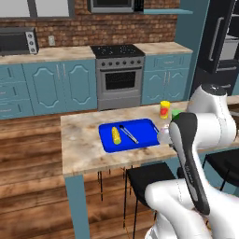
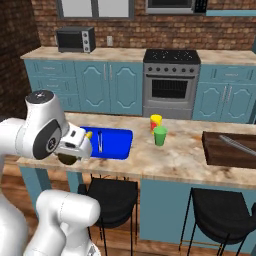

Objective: Gather the avocado and corn from the fridge and place them on a tray on the dining counter. Then gather the chicken drumstick and fish from the fridge and place them on the other tray.

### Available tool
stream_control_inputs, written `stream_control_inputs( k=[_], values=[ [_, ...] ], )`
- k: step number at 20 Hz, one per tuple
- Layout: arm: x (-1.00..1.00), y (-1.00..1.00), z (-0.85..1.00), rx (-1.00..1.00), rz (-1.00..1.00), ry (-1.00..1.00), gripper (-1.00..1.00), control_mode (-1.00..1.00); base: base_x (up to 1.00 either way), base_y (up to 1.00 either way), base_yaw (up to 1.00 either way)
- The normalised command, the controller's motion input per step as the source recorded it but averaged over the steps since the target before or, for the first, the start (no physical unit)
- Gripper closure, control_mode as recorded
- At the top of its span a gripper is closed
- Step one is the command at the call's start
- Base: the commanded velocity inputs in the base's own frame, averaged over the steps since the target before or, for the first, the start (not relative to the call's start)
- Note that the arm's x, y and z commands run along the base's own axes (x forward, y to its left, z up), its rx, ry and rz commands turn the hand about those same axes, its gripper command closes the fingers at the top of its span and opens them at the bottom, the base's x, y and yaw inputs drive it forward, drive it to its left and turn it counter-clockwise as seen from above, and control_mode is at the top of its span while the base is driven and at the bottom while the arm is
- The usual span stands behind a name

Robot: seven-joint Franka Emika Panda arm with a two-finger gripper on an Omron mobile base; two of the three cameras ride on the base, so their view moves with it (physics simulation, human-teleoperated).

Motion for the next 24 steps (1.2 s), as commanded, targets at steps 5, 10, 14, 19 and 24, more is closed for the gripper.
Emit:
stream_control_inputs(
  k=[5, 10, 14, 19, 24],
  values=[
    [1.00, 0.09, -0.05, 0.00, 0.00, 0.10, 1.00, -1.00, 0.00, 0.00, 0.00],
    [1.00, 0.00, -0.32, -0.02, 0.00, 0.01, 1.00, -1.00, 0.00, 0.00, 0.00],
    [0.95, 0.00, -0.51, -0.05, 0.00, 0.00, 1.00, -1.00, 0.00, 0.00, 0.00],
    [0.85, 0.00, -0.67, -0.07, 0.00, 0.00, 1.00, -1.00, 0.00, 0.00, 0.00],
    [0.82, 0.00, -0.63, -0.06, 0.00, 0.00, 1.00, -1.00, 0.00, 0.00, 0.00]
  ],
)
